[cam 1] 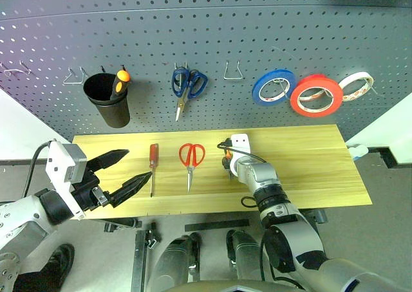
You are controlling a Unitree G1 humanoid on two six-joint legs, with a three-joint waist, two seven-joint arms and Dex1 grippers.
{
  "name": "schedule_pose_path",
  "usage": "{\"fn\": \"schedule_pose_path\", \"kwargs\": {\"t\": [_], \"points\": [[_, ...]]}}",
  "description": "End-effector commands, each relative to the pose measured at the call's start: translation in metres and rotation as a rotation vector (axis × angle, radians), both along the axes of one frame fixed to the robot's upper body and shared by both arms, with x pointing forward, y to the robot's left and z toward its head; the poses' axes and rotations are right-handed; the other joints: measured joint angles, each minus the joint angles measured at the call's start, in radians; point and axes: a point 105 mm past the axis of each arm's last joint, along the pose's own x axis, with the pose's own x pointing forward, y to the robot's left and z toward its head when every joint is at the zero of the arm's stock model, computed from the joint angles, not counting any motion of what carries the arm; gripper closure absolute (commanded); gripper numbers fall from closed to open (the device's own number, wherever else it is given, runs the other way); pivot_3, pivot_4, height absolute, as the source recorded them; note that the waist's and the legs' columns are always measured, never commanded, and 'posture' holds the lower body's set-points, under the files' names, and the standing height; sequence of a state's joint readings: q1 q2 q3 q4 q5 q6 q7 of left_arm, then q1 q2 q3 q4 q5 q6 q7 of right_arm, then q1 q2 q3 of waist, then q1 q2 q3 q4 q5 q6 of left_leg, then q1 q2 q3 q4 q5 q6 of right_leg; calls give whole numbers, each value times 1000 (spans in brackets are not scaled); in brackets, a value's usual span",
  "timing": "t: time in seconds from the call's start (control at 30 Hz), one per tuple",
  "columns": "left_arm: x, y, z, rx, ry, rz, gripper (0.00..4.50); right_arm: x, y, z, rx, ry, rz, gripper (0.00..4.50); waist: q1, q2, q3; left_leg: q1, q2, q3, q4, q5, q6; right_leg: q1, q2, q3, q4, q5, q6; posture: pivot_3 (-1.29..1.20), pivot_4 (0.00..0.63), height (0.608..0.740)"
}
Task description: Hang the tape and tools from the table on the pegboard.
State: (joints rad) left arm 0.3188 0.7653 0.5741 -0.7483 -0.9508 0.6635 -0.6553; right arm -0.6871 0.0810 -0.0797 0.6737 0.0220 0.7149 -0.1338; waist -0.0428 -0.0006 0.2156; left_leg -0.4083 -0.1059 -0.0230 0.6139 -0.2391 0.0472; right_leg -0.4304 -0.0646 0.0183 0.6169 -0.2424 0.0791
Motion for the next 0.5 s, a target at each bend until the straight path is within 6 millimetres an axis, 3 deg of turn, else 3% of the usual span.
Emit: {"fn": "schedule_pose_path", "kwargs": {"t": [0.03,0.1,0.4,0.5], "points": [[-3,-1,6,11,-23,-9,0,3,6,7,20,-24,8,1948,0,0,0,0,0,0,0,0,0,0,0,0,0,0,0,48,250,740],[-3,-1,6,12,-23,-10,0,5,7,9,22,-30,9,2422,0,0,0,0,0,0,0,0,0,0,0,0,0,0,0,48,250,740],[-2,-1,5,10,-19,-6,0,5,12,10,106,-28,26,2422,0,0,0,0,0,0,0,0,0,0,0,0,0,0,0,48,246,740],[-2,-1,5,8,-19,-9,0,6,9,10,34,-36,54,1472,0,0,0,0,0,0,0,0,0,0,0,0,0,0,0,44,246,740]]}}
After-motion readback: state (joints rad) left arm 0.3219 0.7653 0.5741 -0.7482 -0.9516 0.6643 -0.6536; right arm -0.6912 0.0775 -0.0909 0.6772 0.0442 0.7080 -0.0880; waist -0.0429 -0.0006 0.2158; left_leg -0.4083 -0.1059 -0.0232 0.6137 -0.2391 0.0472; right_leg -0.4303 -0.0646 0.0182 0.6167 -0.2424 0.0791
